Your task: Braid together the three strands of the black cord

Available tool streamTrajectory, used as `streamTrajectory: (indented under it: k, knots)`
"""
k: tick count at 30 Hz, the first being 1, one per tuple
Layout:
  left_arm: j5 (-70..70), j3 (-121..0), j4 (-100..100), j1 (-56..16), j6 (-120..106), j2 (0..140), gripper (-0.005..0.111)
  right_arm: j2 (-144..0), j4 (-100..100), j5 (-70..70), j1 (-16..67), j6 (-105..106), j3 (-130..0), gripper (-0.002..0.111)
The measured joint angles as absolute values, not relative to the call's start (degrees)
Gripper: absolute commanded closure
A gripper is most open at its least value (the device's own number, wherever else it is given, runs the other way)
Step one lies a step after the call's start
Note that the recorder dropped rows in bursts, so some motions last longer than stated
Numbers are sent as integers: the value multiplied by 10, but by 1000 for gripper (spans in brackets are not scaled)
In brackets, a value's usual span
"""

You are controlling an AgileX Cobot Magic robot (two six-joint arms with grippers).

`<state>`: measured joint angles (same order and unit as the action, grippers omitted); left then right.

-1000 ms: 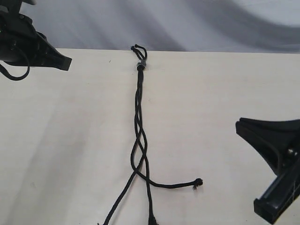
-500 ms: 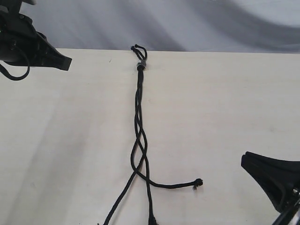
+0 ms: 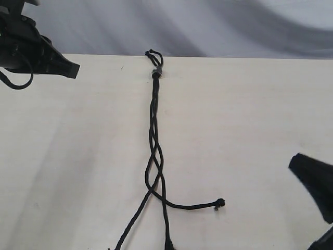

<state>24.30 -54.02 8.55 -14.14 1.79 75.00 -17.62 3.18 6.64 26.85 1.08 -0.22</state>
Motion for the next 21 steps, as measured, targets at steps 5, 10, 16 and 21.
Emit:
streamTrajectory:
  k: [5,10,16,21]
  knots:
    - [243,-540,85,-141,18,750,107,-96,32,66,103,7,-2,108]
    - [243,-540,85,-141,18,750,107,-34,34,44,-24,-27,-2,108]
    - [243,-540,85,-141,18,750,107,-4,34,-46,-56,-35,-2,108]
    - [243,-540,85,-141,18,750,107,-4,34,-80,-56,-35,-2,108]
